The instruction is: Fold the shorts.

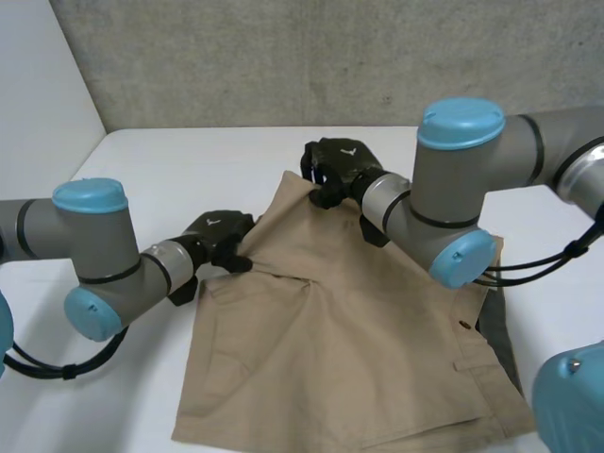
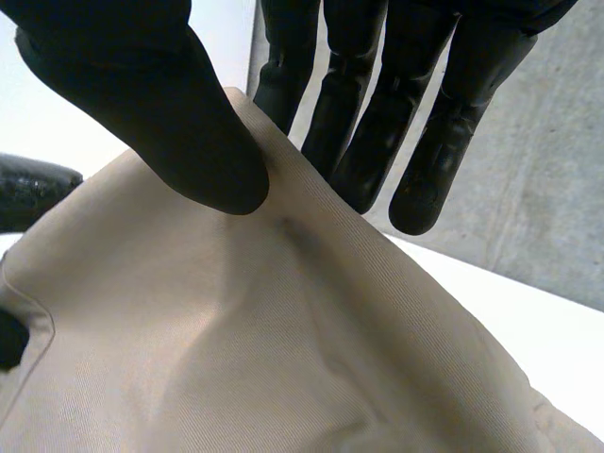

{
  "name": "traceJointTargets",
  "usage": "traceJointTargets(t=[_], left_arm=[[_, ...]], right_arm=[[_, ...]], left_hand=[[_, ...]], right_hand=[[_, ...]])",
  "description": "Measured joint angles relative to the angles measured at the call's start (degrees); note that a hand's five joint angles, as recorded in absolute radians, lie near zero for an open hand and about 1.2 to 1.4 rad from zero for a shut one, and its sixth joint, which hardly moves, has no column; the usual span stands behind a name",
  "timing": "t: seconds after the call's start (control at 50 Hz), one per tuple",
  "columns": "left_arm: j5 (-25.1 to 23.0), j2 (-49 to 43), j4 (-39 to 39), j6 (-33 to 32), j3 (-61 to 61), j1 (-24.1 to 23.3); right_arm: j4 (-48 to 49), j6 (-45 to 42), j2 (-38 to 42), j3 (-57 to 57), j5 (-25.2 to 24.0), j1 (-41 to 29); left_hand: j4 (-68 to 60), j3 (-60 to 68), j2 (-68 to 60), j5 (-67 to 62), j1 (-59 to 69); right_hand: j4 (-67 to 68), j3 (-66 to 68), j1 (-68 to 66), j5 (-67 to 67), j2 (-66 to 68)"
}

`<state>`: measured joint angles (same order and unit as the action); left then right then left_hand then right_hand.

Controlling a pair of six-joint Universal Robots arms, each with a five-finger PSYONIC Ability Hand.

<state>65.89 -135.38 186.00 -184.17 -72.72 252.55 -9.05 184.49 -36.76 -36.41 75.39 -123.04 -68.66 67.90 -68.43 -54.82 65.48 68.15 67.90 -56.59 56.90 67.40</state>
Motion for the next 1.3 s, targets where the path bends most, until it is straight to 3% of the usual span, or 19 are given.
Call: traceJointTargets(t=[0.14, 0.18, 0.2, 0.24, 0.28, 0.42, 0.58, 0.78, 0.92, 1.12, 1.3], left_arm=[[7.7, 3.0, -5.8, 0.3, -1.5, 0.0], [8.9, 3.9, -6.9, 0.3, -2.3, 0.0], [9.2, 4.3, -7.3, 0.4, -2.6, 0.0], [10.2, 5.5, -8.6, 0.4, -3.8, 0.0], [10.8, 6.9, -10.0, 0.4, -4.9, 0.0], [12.3, 10.7, -13.3, 0.5, -6.5, 0.1], [13.9, 13.8, -11.9, 0.4, -3.3, 0.1], [13.3, 12.6, 3.2, 0.3, 2.2, -4.4], [11.2, 9.2, 11.0, 0.2, 5.1, -7.9], [2.1, -6.2, 4.8, 0.2, 20.3, -8.9], [3.6, -15.5, -1.6, -2.7, 29.8, -6.7]], right_arm=[[0.0, -0.3, 4.1, 3.7, 0.1, -1.6], [-0.1, -0.5, 5.1, 4.6, 0.0, -1.8], [-0.1, -0.6, 5.4, 4.8, 0.0, -1.8], [-0.4, -1.1, 6.5, 5.8, 0.0, -2.1], [-0.8, -2.1, 7.5, 6.5, 0.0, -2.4], [-1.7, -4.6, 7.0, 7.9, 1.7, -2.5], [-2.0, -5.7, -0.9, 7.2, 4.0, -2.0], [-2.4, -16.2, -15.3, -9.0, 5.8, 2.1], [-2.1, -21.9, -19.4, -18.8, 7.1, 3.5], [-0.6, -23.3, -23.3, -32.8, 8.4, 6.7], [1.5, -23.2, -23.4, -38.6, 7.7, 7.9]], left_hand=[[7.3, -6.4, 7.0, 0.8, -2.7], [18.5, -17.6, 18.3, 13.7, -16.7], [18.5, -17.6, 18.3, 13.7, -16.7], [24.7, -23.7, 24.4, 20.6, -22.4], [27.2, -26.1, 26.8, 23.1, -24.3], [38.1, -36.7, 37.6, 34.2, -34.8], [39.6, -38.1, 39.2, 36.0, -35.4], [40.0, -38.5, 39.6, 36.4, -35.7], [40.2, -38.5, 39.8, 36.8, -35.8], [41.3, -39.8, 40.4, 37.8, -37.0], [41.3, -39.8, 40.4, 37.8, -37.0]], right_hand=[[0.2, 0.0, 0.0, 0.0, 0.0], [-0.2, -0.5, 0.2, -0.2, -0.4], [-2.2, -2.1, 0.7, -1.4, -2.0], [-8.3, -8.1, 5.8, -6.8, -8.6], [-32.1, -31.8, 26.3, -30.4, -32.3], [-54.9, -55.6, 44.8, -52.7, -54.8], [-54.9, -55.7, 44.8, -52.7, -54.9], [-54.9, -55.7, 44.8, -52.7, -54.9], [-54.9, -55.7, 44.8, -52.7, -54.9], [-54.9, -55.7, 44.8, -52.7, -54.9], [-54.9, -55.7, 44.8, -52.7, -54.9]])
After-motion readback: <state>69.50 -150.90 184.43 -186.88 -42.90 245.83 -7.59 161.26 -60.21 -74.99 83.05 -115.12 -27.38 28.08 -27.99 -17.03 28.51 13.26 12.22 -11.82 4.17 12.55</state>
